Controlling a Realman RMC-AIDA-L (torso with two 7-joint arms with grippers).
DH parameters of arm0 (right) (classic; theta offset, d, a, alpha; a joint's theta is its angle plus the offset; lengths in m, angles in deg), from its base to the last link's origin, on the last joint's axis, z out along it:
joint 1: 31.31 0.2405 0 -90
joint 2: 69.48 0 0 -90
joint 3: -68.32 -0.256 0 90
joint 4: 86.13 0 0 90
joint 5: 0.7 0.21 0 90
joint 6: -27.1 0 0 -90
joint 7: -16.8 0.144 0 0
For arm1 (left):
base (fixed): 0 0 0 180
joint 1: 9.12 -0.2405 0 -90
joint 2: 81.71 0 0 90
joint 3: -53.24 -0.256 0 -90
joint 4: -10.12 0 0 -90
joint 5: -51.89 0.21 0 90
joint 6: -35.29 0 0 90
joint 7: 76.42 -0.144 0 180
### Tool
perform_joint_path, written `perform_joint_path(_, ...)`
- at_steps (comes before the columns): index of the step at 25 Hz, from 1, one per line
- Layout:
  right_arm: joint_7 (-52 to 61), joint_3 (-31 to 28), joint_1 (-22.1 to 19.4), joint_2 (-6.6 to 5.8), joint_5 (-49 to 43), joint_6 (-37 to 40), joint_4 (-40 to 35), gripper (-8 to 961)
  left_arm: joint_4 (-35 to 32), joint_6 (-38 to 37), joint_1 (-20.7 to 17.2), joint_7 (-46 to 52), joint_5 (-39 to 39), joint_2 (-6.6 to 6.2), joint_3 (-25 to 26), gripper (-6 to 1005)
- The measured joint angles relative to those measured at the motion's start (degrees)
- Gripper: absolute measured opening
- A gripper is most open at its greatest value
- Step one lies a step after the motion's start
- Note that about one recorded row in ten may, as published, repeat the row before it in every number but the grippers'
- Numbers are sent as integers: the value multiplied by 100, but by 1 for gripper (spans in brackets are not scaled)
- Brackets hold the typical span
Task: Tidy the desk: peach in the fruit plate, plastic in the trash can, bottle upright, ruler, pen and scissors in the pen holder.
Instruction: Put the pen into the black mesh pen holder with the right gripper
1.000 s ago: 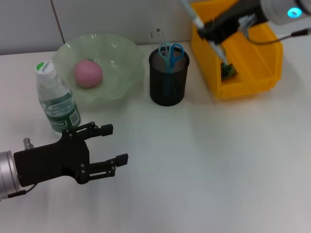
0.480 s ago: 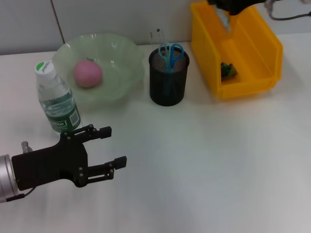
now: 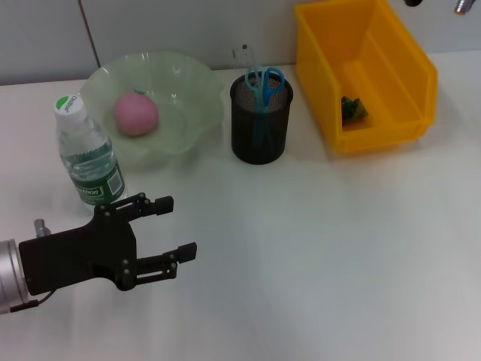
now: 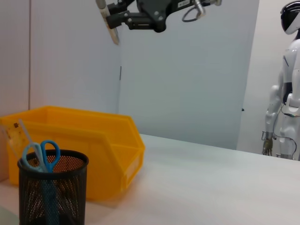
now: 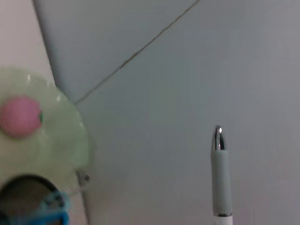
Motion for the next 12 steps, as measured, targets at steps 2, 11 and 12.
perform_joint_path(2, -617, 108, -82, 0, 0, -263, 72, 141, -6, -2, 0, -2, 3, -5, -7, 807)
perform_joint_path(11, -3289, 1630, -769, -22, -202, -2688, 572, 150, 23, 15, -69, -291, 12, -6, 19, 807)
perform_joint_path(12, -3648, 1846, -859, -20, -198, -3063, 684, 152, 25, 15, -79, -308, 11, -5, 20, 807)
